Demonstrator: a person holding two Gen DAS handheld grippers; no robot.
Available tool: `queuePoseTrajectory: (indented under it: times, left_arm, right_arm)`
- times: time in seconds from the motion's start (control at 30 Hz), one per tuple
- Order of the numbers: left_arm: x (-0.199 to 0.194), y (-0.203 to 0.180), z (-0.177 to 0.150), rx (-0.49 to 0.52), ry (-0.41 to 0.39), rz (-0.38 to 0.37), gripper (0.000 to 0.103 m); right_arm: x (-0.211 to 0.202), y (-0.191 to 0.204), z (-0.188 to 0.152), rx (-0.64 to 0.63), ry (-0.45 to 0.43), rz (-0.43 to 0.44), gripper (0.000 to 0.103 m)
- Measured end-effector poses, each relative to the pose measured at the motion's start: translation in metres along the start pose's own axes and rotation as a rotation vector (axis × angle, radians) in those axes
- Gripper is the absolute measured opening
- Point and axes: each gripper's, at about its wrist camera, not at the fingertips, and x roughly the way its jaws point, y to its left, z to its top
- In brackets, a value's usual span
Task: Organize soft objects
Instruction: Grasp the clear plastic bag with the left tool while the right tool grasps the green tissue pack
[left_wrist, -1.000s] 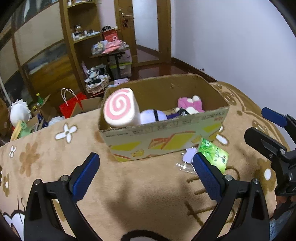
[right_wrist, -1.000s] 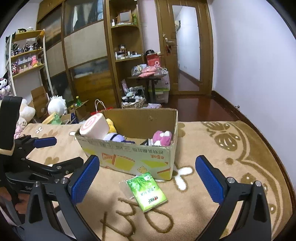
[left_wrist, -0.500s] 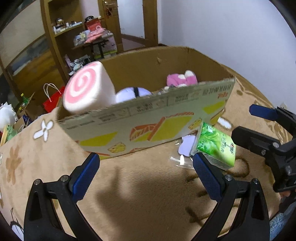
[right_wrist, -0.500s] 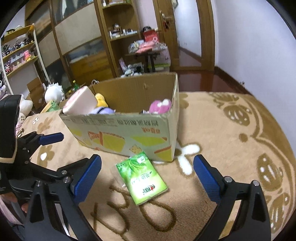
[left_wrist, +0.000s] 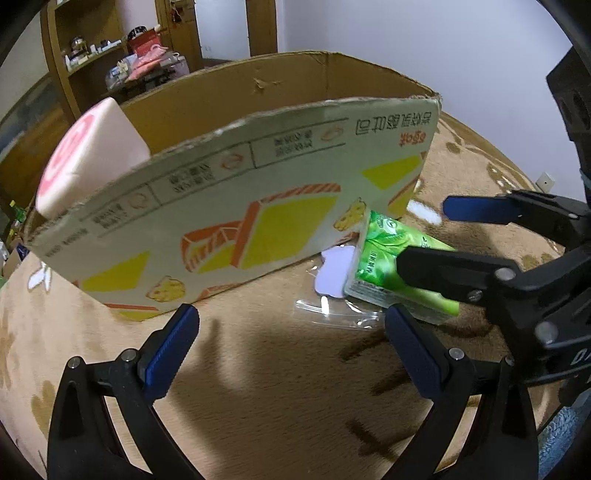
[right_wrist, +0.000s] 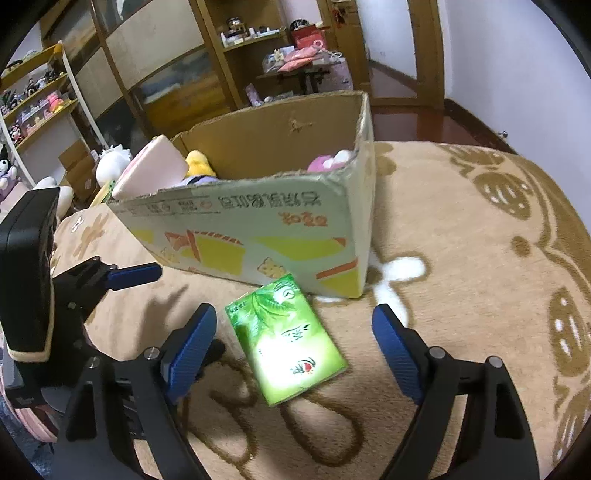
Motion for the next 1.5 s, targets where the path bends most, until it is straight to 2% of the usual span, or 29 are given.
queuePoseTrajectory:
  times: [0.23, 0.33, 0.4, 0.47, 0.5, 0.77, 0.87, 1.0, 1.1, 1.17, 1.3, 1.5]
  left_arm:
    - [0.015, -0.006, -0.002, -0.001, 0.039, -0.032, 0.1]
    - [0.02, -0.009, -0.002, 0.01, 0.045, -0.041, 0.1]
    - [0.025, -0.011, -0.002, 0.014, 0.05, -0.046, 0.1]
    - [0.03, -0.012, -0.001, 0.017, 0.058, -0.05, 0.1]
    - [0.032, -0.013, -0.001, 0.018, 0.06, -0.05, 0.1]
    - [0.041, -0.012, 0.006, -0.018, 0.039, -0.057, 0.1]
    - [0.043, -0.012, 0.008, -0.038, 0.035, -0.055, 0.1]
    - [0.051, -0.019, 0.013, -0.043, 0.032, -0.021, 0.099]
    - [0.054, -0.026, 0.014, -0.038, 0.031, -0.015, 0.091]
    - [0.054, -0.027, 0.014, -0.041, 0.035, 0.0, 0.083]
    - [0.051, -0.034, 0.012, -0.008, 0.047, 0.01, 0.058]
    - [0.047, -0.041, 0.017, 0.0, 0.053, 0.022, 0.056]
  right_arm:
    - [0.022, 0.002, -0.005, -0.004, 0.073, 0.017, 0.084]
    - [0.031, 0.001, -0.007, -0.01, 0.103, -0.005, 0.081]
    - [0.032, -0.001, -0.008, 0.006, 0.107, 0.003, 0.079]
    - [0.032, -0.001, -0.007, 0.003, 0.106, 0.007, 0.071]
    - [0.031, -0.001, -0.007, 0.002, 0.106, 0.002, 0.07]
    - [0.019, -0.012, -0.01, 0.043, 0.098, -0.065, 0.067]
    - [0.012, -0.021, -0.012, 0.091, 0.092, -0.063, 0.067]
    - [0.006, -0.03, -0.012, 0.106, 0.083, -0.089, 0.067]
    - [0.005, -0.034, -0.012, 0.115, 0.083, -0.105, 0.067]
    - [0.007, -0.038, -0.013, 0.124, 0.091, -0.106, 0.067]
    - [0.006, -0.034, -0.017, 0.128, 0.089, -0.105, 0.067]
    - [0.004, -0.033, -0.017, 0.124, 0.083, -0.112, 0.067]
